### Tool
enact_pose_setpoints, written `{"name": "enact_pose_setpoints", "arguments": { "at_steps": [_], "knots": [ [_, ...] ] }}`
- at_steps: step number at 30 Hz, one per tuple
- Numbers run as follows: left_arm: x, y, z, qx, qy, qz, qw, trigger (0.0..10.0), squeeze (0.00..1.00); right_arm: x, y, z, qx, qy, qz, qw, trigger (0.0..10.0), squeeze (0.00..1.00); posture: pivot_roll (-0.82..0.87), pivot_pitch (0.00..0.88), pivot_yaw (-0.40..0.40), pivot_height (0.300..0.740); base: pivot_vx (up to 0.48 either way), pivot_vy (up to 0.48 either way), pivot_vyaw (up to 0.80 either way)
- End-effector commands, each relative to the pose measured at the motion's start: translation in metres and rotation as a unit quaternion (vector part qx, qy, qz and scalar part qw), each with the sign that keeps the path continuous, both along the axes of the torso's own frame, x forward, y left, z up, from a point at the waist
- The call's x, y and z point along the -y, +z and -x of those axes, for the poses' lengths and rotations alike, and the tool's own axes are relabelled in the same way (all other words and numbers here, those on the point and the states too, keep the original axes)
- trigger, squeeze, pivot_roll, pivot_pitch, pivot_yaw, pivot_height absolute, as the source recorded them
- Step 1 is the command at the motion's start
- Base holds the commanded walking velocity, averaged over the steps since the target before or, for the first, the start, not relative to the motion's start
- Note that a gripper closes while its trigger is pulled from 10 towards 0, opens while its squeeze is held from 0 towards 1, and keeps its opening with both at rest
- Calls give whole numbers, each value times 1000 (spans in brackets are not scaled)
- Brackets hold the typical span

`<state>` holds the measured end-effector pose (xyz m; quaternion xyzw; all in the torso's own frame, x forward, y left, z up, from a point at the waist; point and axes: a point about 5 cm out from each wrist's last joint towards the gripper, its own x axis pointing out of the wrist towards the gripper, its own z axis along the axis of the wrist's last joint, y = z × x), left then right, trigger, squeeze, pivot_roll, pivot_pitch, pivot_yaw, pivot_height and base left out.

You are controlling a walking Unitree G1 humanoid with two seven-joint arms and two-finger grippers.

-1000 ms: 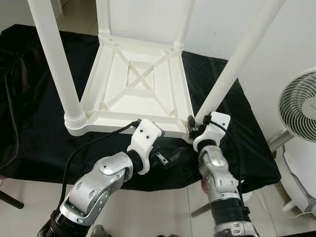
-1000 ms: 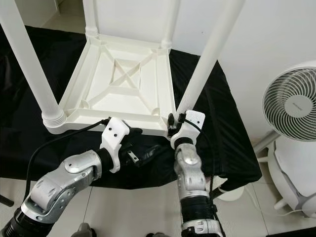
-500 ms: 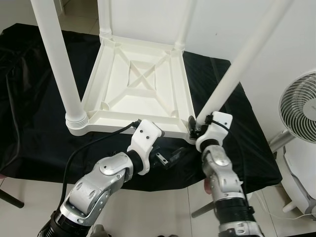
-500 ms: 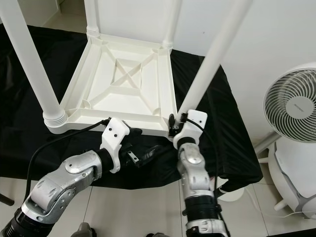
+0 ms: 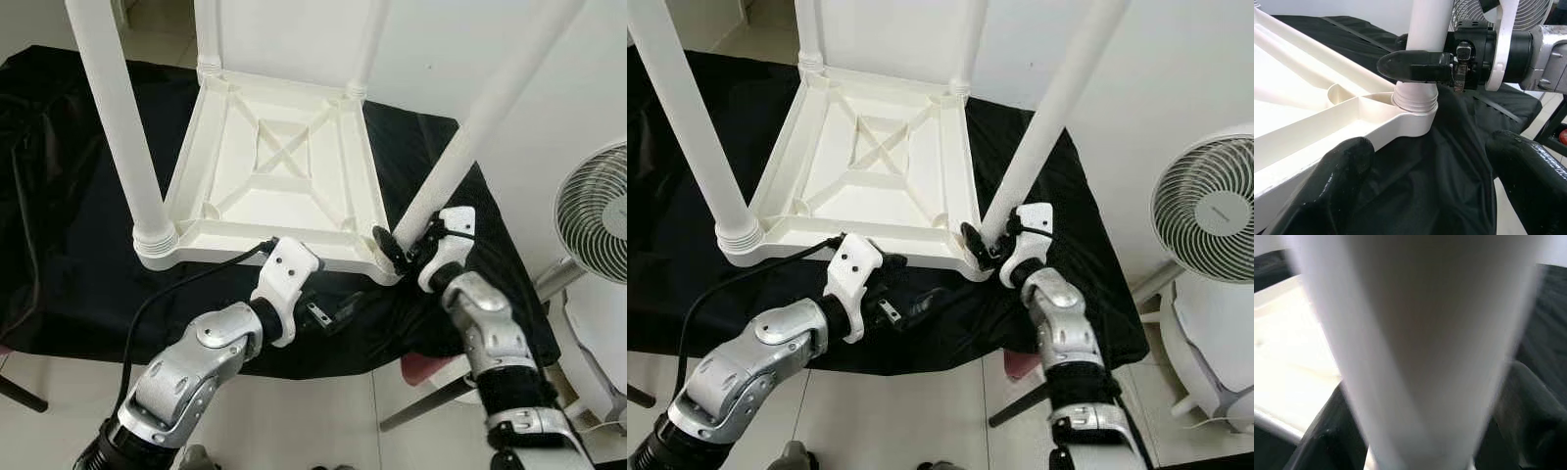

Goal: Building children table

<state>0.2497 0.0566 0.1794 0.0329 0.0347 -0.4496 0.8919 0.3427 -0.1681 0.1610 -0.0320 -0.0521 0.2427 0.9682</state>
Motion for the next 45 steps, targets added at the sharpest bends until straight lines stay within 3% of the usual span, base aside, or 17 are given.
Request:
{"name": "enact_pose_setpoints", "arguments": {
  "at_steps": [1,2,4,5,6,7,16,26,32,40,44,45],
  "knots": [
    [2,-1,1,-1,-19,-2,1000,10000,0,1,-5,0,-10,22,8,1000,10000,0,112,107,-133,740,0,0,0],
    [1,0,1,1,-19,-3,1000,10000,0,-3,-7,-3,-13,66,28,997,10000,0,115,105,-129,740,0,0,0],
    [1,0,0,1,-18,-3,1000,10000,0,-5,-7,-4,-15,79,33,996,10000,0,115,105,-129,740,0,0,0],
    [1,1,0,2,-18,-4,1000,10000,0,-7,-8,-5,-19,97,38,994,6627,0,115,105,-129,740,0,0,0],
    [0,1,0,2,-17,-4,1000,10000,0,-9,-9,-6,-23,110,45,993,824,0,115,105,-129,740,0,0,0],
    [0,1,0,3,-17,-5,1000,10000,0,-9,-11,-6,-28,116,54,991,0,0,115,105,-129,740,0,0,0],
    [-1,1,0,3,-13,-6,1000,10000,0,-2,-20,-7,-44,124,59,990,0,0,131,103,-128,740,0,0,0],
    [0,1,0,0,-16,-5,1000,10000,0,7,-26,-10,-54,24,69,996,0,0,115,109,-126,740,0,0,0],
    [1,0,1,-2,-20,-4,1000,10000,0,0,-24,-8,-62,-66,6,996,0,0,104,113,-124,740,0,0,0],
    [3,-1,1,-3,-23,-4,1000,10000,0,-18,-23,2,-54,-173,-33,983,0,0,95,113,-131,740,0,0,0],
    [4,-2,2,-3,-24,-2,1000,10000,0,-28,-27,13,-60,-270,-53,959,0,0,93,109,-136,740,0,0,0],
    [4,-2,2,-3,-24,-2,1000,10000,0,-28,-27,13,-60,-270,-53,959,0,0,93,109,-136,740,0,0,0]
  ]
}}
